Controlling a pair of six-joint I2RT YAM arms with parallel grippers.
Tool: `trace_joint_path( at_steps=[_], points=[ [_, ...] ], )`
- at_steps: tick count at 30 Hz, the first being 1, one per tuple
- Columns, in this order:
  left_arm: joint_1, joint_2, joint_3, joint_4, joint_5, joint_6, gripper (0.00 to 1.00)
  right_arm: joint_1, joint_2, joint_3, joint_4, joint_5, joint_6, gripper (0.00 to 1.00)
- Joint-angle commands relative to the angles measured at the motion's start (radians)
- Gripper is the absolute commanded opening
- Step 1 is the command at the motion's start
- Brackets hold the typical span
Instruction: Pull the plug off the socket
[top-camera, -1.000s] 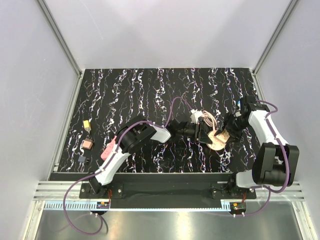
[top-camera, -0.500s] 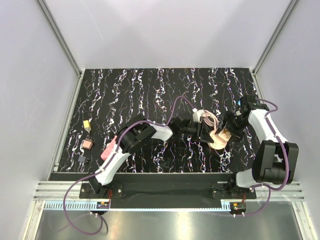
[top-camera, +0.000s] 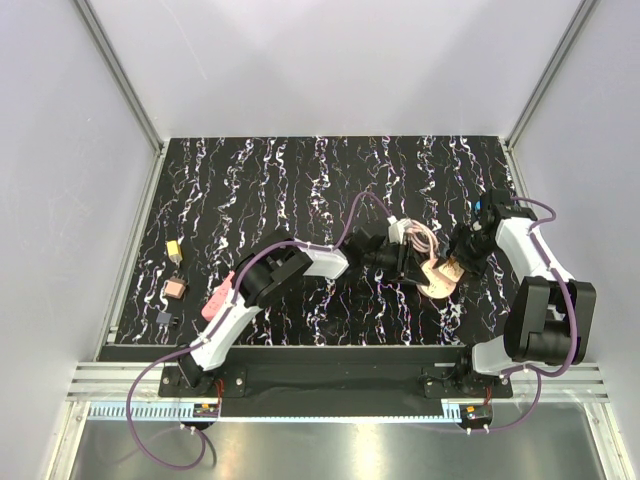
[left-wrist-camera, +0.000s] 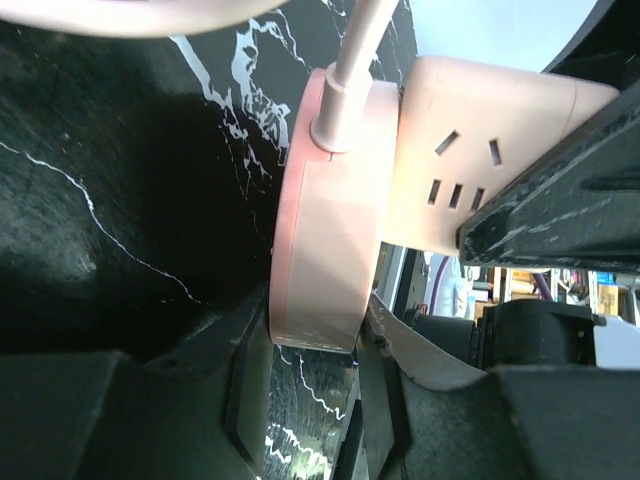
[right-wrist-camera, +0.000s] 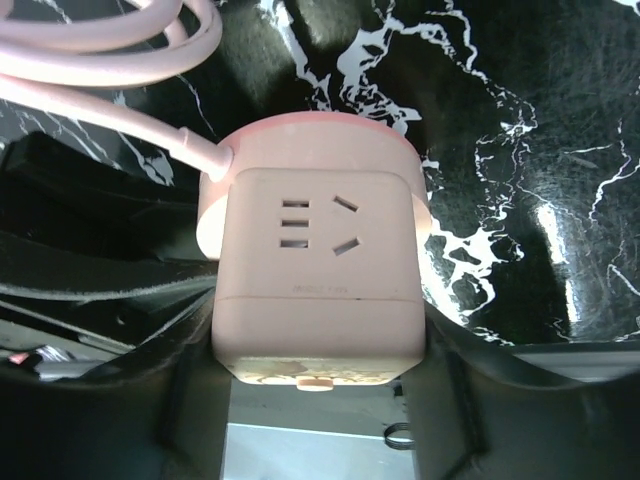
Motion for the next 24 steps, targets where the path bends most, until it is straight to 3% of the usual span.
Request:
trace_joint_path(
  at_steps=[1, 5, 6, 7, 14, 24],
  points=[
    [-0.004, 0.033, 0.045, -0.131, -0.084, 0.020, 0.00, 0.006, -0.030, -0.012, 0.027, 0.015, 0.007, 0.41],
    [0.003, 0.044, 0.071, -0.221, -0.128, -0.011, 0.00, 0.006, -0.051, -0.025, 0.024, 0.033, 0.018, 0.19],
    [0.004, 0.050, 0.076, -0.232, -0.136, -0.018, 0.00, 0.008, -0.055, -0.031, 0.021, 0.041, 0.021, 0.05],
    [0.004, 0.052, 0.078, -0.240, -0.144, -0.022, 0.00, 0.008, -0.059, -0.034, 0.017, 0.041, 0.026, 0.00],
    [-0.008, 0.066, 0.162, -0.390, -0.196, 0.021, 0.00, 0.008, -0.117, -0.029, -0.010, 0.052, 0.032, 0.00],
    [-0.002, 0.101, 0.210, -0.419, -0.173, 0.008, 0.00, 0.005, -0.179, -0.014, -0.051, 0.002, 0.020, 0.00]
  ],
)
